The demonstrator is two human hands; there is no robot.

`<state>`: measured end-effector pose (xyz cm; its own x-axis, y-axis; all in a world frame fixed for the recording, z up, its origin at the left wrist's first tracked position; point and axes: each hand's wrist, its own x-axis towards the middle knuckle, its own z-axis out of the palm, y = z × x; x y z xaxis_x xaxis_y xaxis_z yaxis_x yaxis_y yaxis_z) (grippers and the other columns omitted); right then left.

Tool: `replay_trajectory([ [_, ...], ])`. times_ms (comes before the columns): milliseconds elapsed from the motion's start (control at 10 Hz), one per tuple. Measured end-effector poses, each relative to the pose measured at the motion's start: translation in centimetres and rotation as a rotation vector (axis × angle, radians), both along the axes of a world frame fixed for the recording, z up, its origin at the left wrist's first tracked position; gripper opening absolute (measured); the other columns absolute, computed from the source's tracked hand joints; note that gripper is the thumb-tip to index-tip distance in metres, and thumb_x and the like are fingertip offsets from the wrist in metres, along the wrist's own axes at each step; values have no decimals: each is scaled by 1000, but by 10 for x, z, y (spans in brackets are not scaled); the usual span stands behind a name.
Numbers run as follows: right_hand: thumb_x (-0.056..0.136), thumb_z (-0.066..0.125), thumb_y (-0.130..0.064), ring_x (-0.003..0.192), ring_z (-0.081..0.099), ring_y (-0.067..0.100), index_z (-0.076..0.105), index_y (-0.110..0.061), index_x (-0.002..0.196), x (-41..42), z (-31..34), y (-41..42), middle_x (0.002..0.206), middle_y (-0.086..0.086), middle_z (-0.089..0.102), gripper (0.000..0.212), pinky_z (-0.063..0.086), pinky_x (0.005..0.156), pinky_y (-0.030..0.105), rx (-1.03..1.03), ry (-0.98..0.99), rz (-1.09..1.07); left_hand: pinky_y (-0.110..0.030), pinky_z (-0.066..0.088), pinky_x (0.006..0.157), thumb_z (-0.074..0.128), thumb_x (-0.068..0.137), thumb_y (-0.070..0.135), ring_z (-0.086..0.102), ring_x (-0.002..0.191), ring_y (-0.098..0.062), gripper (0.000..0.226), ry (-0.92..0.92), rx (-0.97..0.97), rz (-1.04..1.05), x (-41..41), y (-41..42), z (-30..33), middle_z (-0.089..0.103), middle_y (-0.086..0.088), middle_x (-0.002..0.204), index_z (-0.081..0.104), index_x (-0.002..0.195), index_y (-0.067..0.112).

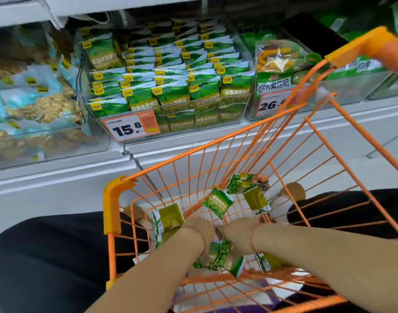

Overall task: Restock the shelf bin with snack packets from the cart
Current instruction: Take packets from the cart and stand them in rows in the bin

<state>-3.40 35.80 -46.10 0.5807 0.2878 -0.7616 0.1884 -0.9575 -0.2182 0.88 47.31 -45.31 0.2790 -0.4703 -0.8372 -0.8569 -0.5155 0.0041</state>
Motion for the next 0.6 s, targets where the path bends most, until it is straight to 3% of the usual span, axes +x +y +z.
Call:
replay_trajectory([
  [100,85,67,-32,106,58,31,46,-7,134,-4,6,3,123,14,58,59,51,87,39,-50,128,-38,-32,45,70,69,83,26,56,90,-24,44,50,-19,131,8,5,-2,59,-11,107,55,120,6],
  [200,87,66,-32,96,58,24,41,-7,140,11,23,-2,124,4,54,63,51,79,31,-34,198,-76,-32,44,67,67,83,19,50,82,-21,35,78,-116,257,17,4,2,53,-7,96,58,114,7],
  [300,84,69,-31,108,58,25,43,-13,139,26,35,-22,134,6,52,63,51,90,37,55,147,-285,-29,45,69,68,83,19,50,81,-19,40,65,-213,370,31,3,23,53,-8,105,54,120,11],
  [400,84,71,-22,72,64,15,49,-10,129,30,53,-47,117,7,59,50,53,63,27,147,116,-590,-23,52,47,71,83,14,58,58,-16,56,221,-379,723,49,6,50,57,-11,104,46,133,13],
  [500,89,63,-12,75,69,19,50,-5,129,29,70,-66,124,19,58,43,57,69,31,197,114,-840,-39,59,75,69,85,6,67,73,-32,32,404,-539,1129,59,15,62,66,-9,73,54,114,4],
  [600,92,57,-9,114,58,32,34,-1,142,27,78,-71,152,17,29,56,52,92,41,362,96,-1108,-42,54,83,54,93,-3,71,73,-29,16,776,-641,1643,45,14,71,67,-13,83,52,107,4],
])
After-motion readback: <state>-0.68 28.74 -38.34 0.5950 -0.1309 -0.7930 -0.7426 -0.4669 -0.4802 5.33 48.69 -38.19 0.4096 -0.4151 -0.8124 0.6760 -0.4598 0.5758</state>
